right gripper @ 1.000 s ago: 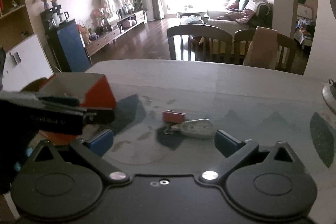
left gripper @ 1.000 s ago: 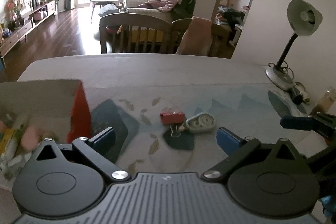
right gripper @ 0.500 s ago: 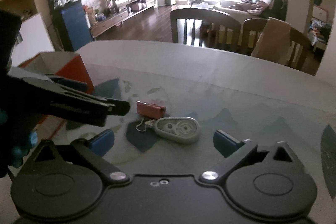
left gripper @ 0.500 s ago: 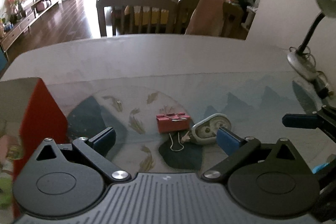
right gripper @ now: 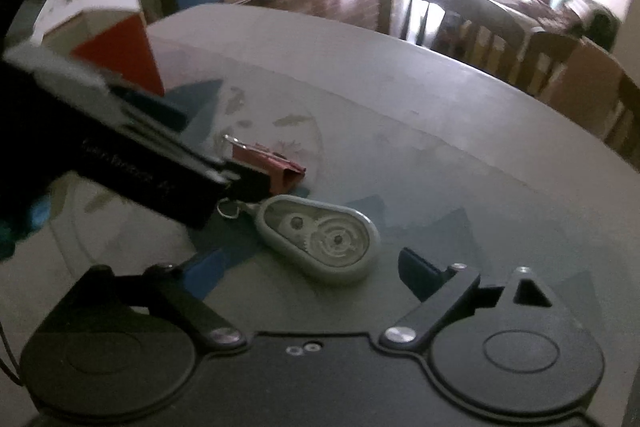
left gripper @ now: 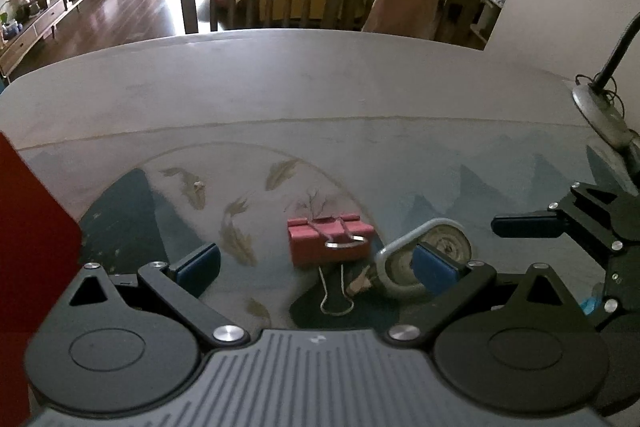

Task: Organize rigid objects
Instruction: 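Grasp the red binder clip with the left gripper while the right grasps the correction tape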

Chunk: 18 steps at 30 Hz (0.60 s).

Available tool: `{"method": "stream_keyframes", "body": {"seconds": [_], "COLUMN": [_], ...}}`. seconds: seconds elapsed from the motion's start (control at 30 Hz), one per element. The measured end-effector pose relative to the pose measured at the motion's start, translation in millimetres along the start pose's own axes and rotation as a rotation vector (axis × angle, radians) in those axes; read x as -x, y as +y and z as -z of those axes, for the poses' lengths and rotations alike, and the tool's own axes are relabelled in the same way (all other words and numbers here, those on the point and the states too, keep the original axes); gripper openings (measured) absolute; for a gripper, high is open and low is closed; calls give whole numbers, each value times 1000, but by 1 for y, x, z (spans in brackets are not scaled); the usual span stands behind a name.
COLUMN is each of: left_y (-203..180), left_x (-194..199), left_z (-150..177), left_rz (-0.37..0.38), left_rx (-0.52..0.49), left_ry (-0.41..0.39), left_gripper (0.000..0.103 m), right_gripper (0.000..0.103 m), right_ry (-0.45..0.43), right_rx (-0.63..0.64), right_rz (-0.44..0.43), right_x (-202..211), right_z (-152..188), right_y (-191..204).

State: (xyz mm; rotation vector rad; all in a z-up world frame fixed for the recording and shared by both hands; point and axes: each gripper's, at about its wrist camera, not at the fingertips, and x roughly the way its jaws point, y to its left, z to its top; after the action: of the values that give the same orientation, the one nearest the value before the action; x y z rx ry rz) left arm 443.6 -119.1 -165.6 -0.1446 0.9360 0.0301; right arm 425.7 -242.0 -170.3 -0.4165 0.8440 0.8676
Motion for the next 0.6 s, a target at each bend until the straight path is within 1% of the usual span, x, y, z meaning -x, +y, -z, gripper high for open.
{"method": "stream_keyframes", "body": {"seconds": [0.13,0.3,0.37,0.4,0.47,0.5,0.6], "left_y": [-2,-2,-3,-3,-2,-1,0], "left_x": [-12,-20,-21,-22,-24,-24,-23], "left_z": [-2,-2,-2,-3,-3,-3,-4], "left_rz": [-2,-6,-7,-6,-2,3,11], "left_rx": [3,5,2,1,4,9,16], "left_ry": [18,19,17,19,20,17,14], "left_gripper": [102,101,92,90,82,81,69], "right_gripper": [89,84,82,81,82,82,80], "right_ry": [-1,-6,-4,-3,-11,-12,-20], "right_rx": [4,28,41,44,57,60,74], "right_rz": [-18,-52,-48,-47,-50,-54,-58], "right_x": [-10,-17,-19,-20,-21,-21,-22], "right_z": [-1,-1,-2,-2,-2,-3,-2], "right_y": [-7,-9,-9,-10,-10,-10,-10]}}
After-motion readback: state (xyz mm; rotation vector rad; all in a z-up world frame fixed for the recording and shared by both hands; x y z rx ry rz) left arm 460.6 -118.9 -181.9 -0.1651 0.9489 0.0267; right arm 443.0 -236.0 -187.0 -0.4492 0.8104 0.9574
